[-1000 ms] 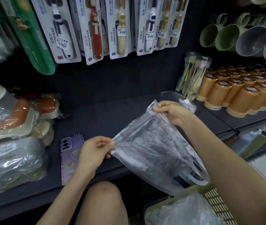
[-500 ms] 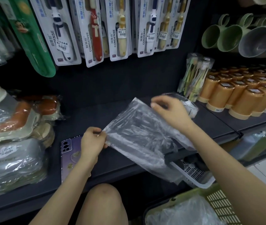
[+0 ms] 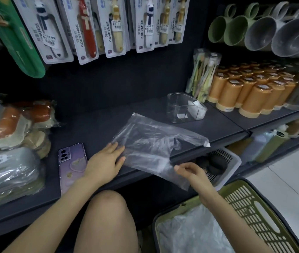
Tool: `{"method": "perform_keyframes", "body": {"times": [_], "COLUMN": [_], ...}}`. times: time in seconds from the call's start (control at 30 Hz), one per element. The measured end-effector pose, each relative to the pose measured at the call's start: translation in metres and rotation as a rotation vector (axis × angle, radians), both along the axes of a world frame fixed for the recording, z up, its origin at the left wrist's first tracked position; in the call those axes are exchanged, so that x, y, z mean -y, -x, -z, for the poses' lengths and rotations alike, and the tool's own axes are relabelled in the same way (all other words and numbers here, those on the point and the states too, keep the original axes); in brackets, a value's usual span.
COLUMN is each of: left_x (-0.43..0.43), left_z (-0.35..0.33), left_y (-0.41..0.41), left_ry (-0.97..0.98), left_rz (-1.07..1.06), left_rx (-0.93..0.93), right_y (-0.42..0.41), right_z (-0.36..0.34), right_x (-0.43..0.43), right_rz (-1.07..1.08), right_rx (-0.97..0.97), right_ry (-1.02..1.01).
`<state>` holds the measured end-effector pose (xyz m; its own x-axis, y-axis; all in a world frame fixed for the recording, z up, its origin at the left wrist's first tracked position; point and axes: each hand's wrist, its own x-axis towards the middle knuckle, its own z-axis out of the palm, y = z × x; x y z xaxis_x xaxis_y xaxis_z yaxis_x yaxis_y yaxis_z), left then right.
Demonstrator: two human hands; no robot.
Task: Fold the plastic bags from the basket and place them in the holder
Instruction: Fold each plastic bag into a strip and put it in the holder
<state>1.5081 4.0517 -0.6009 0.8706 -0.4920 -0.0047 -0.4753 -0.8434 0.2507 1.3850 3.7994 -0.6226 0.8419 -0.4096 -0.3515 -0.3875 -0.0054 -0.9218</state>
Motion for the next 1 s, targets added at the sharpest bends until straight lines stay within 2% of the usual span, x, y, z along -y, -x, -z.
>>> {"method": "perform_keyframes", "body": {"times": [0.13, 0.23, 0.3, 0.37, 0.43, 0.5, 0.53, 0.7, 0.77, 0.9, 0.93, 1.0], "left_x": [-0.001, 0.002, 0.004, 0.004, 0.005, 0.011, 0.015, 0.034, 0.036, 0.044, 0.046, 0.05], "left_z": [-0.002, -0.015, -0.029, -0.041, -0.042, -0.037, -0.035, -0.011, -0.002, 0.006, 0.008, 0.008], "left_y": [0.011, 0.023, 0.027, 0.021, 0.006, -0.017, -0.03, -0.075, -0.085, -0.092, -0.093, -0.094], "left_ry": [-0.121, -0.217, -0.195, -0.126, 0.07, 0.209, 0.217, 0.099, 0.042, -0.073, -0.089, -0.091], "left_rz": [-0.111, -0.132, -0.171, -0.215, -0.177, -0.122, -0.113, -0.091, -0.117, -0.159, -0.172, -0.198], "left_rx": [0.059, 0.025, 0.011, 0.109, 0.229, 0.251, 0.215, 0.026, -0.019, -0.036, -0.032, -0.036], "right_y": [0.009, 0.007, 0.0, -0.011, -0.028, -0.055, -0.07, -0.133, -0.149, -0.167, -0.169, -0.17], "right_z": [-0.007, -0.019, -0.028, -0.04, -0.055, -0.065, -0.067, -0.049, -0.04, -0.036, -0.036, -0.037], "right_x": [0.013, 0.033, 0.043, 0.049, 0.048, 0.043, 0.041, 0.041, 0.051, 0.078, 0.081, 0.073], "right_rz": [-0.042, -0.017, -0.026, 0.021, 0.074, 0.009, -0.055, -0.364, -0.392, -0.436, -0.431, -0.393], "right_rx": [0.074, 0.102, 0.103, 0.103, 0.229, 0.299, 0.291, 0.234, 0.19, -0.026, -0.033, 0.08], "right_ry": [0.013, 0.158, 0.395, 0.775, 1.057, 1.096, 1.078, 1.122, 1.199, 1.34, 1.36, 1.394]}}
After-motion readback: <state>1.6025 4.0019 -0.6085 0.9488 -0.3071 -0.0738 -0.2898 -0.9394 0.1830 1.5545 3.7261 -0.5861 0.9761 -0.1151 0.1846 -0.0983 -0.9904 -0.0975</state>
